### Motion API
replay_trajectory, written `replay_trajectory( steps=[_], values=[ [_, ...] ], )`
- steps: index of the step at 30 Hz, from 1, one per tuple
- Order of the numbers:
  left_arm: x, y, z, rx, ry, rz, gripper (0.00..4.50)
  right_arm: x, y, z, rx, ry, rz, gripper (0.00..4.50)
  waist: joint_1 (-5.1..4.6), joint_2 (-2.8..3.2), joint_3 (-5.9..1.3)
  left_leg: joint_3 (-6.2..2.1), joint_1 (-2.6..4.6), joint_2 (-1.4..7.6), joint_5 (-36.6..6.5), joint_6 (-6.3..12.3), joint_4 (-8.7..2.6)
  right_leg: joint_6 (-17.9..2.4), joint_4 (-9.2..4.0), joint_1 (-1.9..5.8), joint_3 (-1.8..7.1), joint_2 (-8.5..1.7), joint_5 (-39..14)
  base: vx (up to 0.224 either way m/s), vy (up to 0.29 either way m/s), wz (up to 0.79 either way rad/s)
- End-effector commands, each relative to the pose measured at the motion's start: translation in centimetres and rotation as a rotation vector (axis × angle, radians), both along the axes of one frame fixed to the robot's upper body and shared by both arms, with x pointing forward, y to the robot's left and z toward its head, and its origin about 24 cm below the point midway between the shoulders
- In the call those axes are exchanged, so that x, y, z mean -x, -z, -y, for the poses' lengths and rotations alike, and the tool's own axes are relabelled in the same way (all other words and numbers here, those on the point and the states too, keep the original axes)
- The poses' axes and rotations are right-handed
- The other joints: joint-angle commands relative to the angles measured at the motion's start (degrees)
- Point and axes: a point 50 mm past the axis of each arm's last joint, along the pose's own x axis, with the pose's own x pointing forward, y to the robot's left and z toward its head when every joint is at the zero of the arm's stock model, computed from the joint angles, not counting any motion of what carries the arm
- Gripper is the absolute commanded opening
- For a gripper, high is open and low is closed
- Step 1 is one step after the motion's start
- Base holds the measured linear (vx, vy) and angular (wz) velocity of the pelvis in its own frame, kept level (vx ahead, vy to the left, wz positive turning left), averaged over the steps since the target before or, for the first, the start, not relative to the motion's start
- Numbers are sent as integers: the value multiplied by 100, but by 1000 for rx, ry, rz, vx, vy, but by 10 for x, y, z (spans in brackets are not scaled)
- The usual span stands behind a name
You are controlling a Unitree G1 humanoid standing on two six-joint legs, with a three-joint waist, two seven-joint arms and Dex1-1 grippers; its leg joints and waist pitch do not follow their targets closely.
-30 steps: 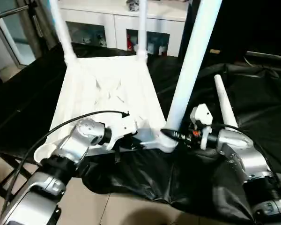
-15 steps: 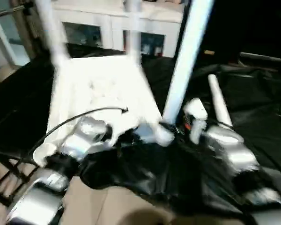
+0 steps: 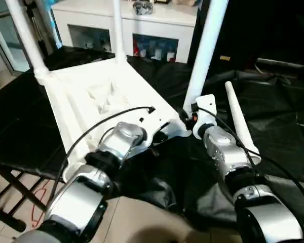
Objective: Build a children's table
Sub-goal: Insert table leg to table base
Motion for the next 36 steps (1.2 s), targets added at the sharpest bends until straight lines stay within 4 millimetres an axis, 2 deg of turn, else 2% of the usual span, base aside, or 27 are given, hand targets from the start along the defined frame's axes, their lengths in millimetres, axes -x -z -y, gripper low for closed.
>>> replay_trajectory(
  steps=[1,2,3,5,6,8,10,11,13,20,21,24,25,26,29,30,33,34,36],
  values=[
    [-11,-26,19,14,-14,122,0,26,46,-34,9,-111,-219,188,8,56,-314,-2,-11,103,-1724,357,-466,-739,-482,272,213,-326,-2624,0,0,0],
    [-11,-26,19,12,-13,120,0,26,46,-35,10,-109,-219,188,8,53,-314,-7,-15,109,-1718,350,-469,-749,-475,278,216,-334,-2615,0,0,0],
    [-11,-25,19,10,-12,119,0,25,46,-35,10,-107,-219,188,14,119,-311,-14,-14,105,-1726,346,-473,-764,-472,288,215,-338,-2604,0,0,0],
    [-12,-25,19,7,-12,120,0,25,46,-35,10,-106,-219,188,9,71,-313,-4,-19,109,-1710,368,-474,-792,-473,293,224,-336,-2539,0,0,0],
    [-12,-25,18,4,-9,120,0,24,45,-36,10,-106,-220,188,13,87,-309,-2,-19,105,-1719,374,-474,-798,-476,289,223,-339,-2560,0,0,0],
    [-12,-25,18,3,-6,119,0,23,45,-35,30,-104,-234,188,3,81,-304,-1,-16,101,-1779,380,-473,-779,-489,288,212,-332,-2685,0,0,0],
    [-13,-25,18,3,-1,120,0,22,44,-35,12,-105,-245,188,-4,93,-297,-7,-1,96,-1856,371,-469,-698,-521,277,192,-335,-2883,0,0,0],
    [-13,-26,18,4,3,122,0,21,44,-35,4,-106,-245,223,-6,87,-294,-5,6,93,-1896,370,-468,-660,-539,264,187,-330,-2949,0,0,0],
    [-13,-27,18,12,22,129,0,19,41,-33,-23,-102,-246,258,-10,86,-294,-16,5,95,-1937,368,-475,-626,-543,263,184,-331,-3018,0,0,0],
    [-10,-29,17,36,96,148,0,12,31,-29,-59,-96,-209,320,-17,94,-297,-19,-21,112,-1898,372,-491,-721,-517,267,207,-347,-2824,0,0,0],
    [-8,-29,16,41,132,159,0,10,26,-29,-68,-107,-190,331,-23,125,-302,-22,-31,114,-1842,378,-496,-766,-498,278,218,-351,-2732,0,0,0],
    [-7,-29,13,51,152,156,0,7,21,-29,-81,-124,-170,361,-47,110,-309,-12,-47,132,-1713,410,-495,-927,-450,298,245,-359,-2441,0,0,0],
    [-5,-29,10,63,180,155,0,6,14,-29,-96,-156,-144,361,-49,108,-314,-13,-59,138,-1657,425,-498,-967,-433,312,251,-362,-2356,0,0,0],
    [-4,-30,9,68,192,153,0,5,11,-29,-99,-171,-127,383,-59,105,-315,-17,-90,149,-1563,463,-504,-1036,-403,336,259,-365,-2213,0,0,0],
    [-2,-29,6,75,212,149,0,4,5,-28,-94,-199,-98,388,-66,110,-327,19,-58,156,-1353,512,-480,-1188,-377,306,280,-358,-1951,0,0,0],
    [-1,-29,5,80,225,148,0,3,2,-27,-85,-214,-81,416,-54,109,-335,29,-70,156,-1250,539,-472,-1233,-355,325,288,-361,-1854,0,0,0],
    [3,-28,0,95,251,140,0,3,-6,-22,-73,-261,-48,427,-1,115,-352,69,-71,157,-877,620,-452,-1303,-309,328,304,-352,-1517,0,0,0],
    [3,-28,0,95,251,140,0,3,-6,-22,-73,-261,-48,427,-1,115,-352,69,-71,157,-877,620,-452,-1303,-309,328,304,-352,-1517,0,0,0],
    [6,-27,-4,99,273,133,0,3,-11,-15,-63,-296,-30,427,64,119,-385,83,-85,181,-441,705,-430,-1447,-195,343,326,-340,-905,0,0,0]
  ],
)
